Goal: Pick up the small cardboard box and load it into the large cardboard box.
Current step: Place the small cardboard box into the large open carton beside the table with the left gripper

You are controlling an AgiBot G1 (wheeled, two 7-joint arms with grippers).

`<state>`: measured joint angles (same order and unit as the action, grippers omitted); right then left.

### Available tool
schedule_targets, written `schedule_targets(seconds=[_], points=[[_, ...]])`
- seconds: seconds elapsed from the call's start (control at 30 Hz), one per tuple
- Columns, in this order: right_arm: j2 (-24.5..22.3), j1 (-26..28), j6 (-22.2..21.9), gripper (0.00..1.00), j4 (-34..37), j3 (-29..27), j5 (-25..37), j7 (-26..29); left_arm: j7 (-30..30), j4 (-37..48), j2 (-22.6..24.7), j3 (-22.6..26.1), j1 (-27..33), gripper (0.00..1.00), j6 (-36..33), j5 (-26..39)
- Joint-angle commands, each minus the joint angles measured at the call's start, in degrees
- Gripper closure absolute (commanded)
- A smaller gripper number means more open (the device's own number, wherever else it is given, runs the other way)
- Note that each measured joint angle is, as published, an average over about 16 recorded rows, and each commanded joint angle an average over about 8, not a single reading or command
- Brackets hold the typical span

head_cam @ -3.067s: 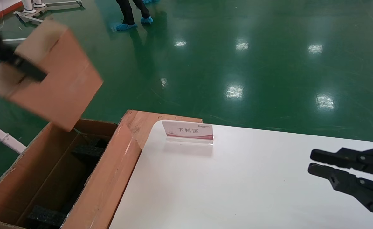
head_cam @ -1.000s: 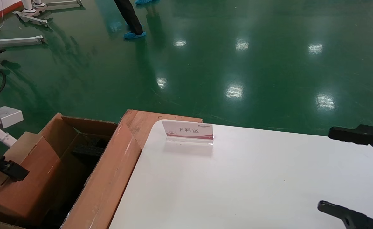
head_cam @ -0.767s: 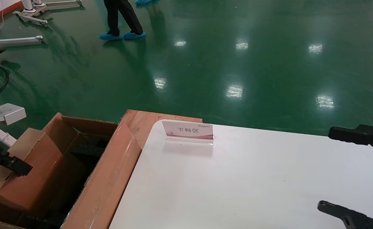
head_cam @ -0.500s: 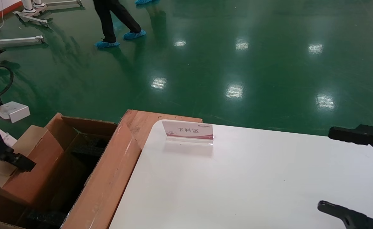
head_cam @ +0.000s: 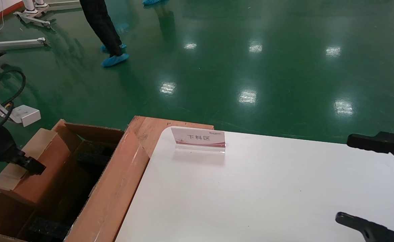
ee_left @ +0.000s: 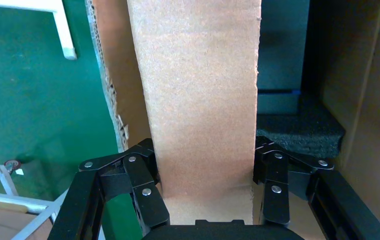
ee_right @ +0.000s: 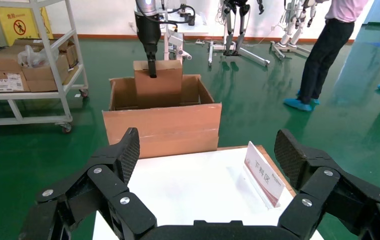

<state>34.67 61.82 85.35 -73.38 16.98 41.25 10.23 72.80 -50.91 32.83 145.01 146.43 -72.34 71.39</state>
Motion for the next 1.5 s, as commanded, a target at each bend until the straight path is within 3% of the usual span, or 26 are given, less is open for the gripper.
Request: schedule_targets(seconds=[0.03, 0.8, 0.83, 1.07, 1.1, 1.5], points=[[0.0, 0.0, 0.0, 0.0, 0.0, 0.01, 0.0, 0.0, -0.58, 0.91, 0.25, -0.2, -1.22, 1.0, 0.69, -0.51], [-0.03, 0.02, -0.03, 0.0, 0.0, 0.08, -0.05, -0.04, -5.93, 12.75, 4.15, -1.04, -12.34, 1.0, 2.52, -3.82], [-0.03, 0.02, -0.03, 0.0, 0.0, 0.08, -0.05, -0.04, -6.02, 13.09, 4.28, -1.05, -12.67, 0.94, 2.42, -3.94], [-0.04, 0.01, -0.05, 0.0, 0.01, 0.09, -0.08, -0.05, -6.38, 14.65, 5.1, -1.24, -14.61, 0.07, 2.11, -4.78], [-0.04, 0.0, -0.05, 0.0, 0.02, 0.1, -0.09, -0.05, -6.4, 14.75, 5.15, -1.27, -14.74, 0.0, 2.1, -4.87], [-0.04, 0.0, -0.06, 0.0, 0.02, 0.1, -0.09, -0.05, -6.35, 14.35, 4.96, -1.19, -14.23, 0.0, 2.04, -4.63]])
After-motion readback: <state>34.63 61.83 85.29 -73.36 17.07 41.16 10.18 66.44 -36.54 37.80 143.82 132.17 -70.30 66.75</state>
